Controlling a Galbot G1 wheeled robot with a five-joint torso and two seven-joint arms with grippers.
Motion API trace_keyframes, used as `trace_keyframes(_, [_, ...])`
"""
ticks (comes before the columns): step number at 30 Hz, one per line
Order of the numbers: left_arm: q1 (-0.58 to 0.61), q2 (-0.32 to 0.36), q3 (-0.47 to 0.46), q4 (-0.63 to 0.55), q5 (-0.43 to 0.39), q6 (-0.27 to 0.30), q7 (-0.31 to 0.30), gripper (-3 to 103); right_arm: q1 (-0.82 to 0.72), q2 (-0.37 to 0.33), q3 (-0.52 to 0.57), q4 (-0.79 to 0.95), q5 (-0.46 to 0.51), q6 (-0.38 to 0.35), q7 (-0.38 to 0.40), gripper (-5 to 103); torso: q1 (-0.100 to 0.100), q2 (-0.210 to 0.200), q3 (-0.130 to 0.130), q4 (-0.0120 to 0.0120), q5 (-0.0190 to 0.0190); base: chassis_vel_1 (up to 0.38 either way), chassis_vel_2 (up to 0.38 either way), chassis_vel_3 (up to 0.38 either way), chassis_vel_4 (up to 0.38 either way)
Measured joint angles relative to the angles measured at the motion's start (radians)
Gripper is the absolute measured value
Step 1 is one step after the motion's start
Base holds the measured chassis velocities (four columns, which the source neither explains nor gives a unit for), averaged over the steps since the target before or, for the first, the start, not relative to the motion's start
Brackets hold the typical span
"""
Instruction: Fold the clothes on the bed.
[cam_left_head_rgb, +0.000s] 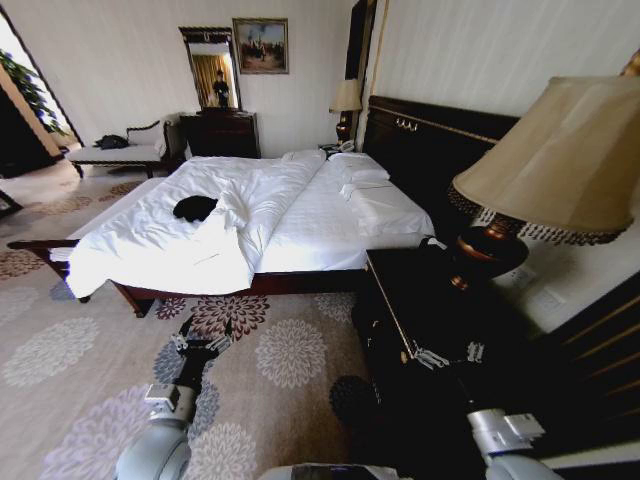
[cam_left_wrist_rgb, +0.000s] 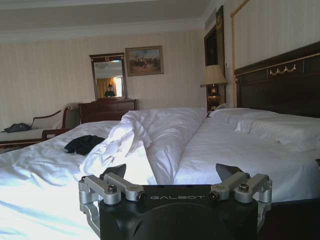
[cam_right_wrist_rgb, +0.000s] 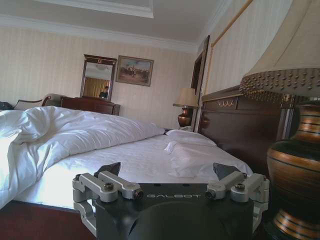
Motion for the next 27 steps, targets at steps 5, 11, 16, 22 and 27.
trace_keyframes(5, [-0.008, 0.0, -0.003, 0.004, -0.003, 0.0, -0.001, 100, -0.002, 0.003, 0.001, 0.0, 0.001, -0.002, 0.001, 100, 0.0, 0.0, 0.0, 0.0001, 0.0, -0.108, 0.119, 0.11, -0.113])
trace_keyframes(11, [-0.009, 0.001, -0.006, 0.006, -0.008, 0.0, -0.002, 100, -0.003, 0.003, 0.005, -0.004, 0.002, -0.005, 0.002, 100, 0.0, 0.0, 0.0, 0.0, 0.0001, -0.113, 0.081, 0.131, -0.094])
trace_keyframes(16, [-0.011, 0.002, 0.0, 0.008, -0.006, 0.0, -0.002, 100, 0.004, 0.009, -0.002, -0.004, 0.008, -0.009, 0.013, 100, 0.0, 0.0, 0.0, 0.0, 0.0, -0.108, 0.084, 0.119, -0.086])
trace_keyframes(22, [-0.019, 0.005, 0.006, 0.012, -0.006, 0.0, -0.002, 100, 0.002, 0.011, -0.003, -0.006, 0.008, -0.01, 0.014, 100, 0.0, 0.0, 0.0, -0.0001, 0.0, -0.118, 0.098, 0.113, -0.104])
trace_keyframes(27, [-0.023, 0.007, 0.005, 0.017, -0.008, 0.001, -0.002, 100, 0.004, 0.017, -0.003, -0.008, 0.009, -0.017, 0.023, 100, 0.0, 0.0, 0.0, 0.0, -0.0001, -0.111, 0.12, 0.109, -0.112])
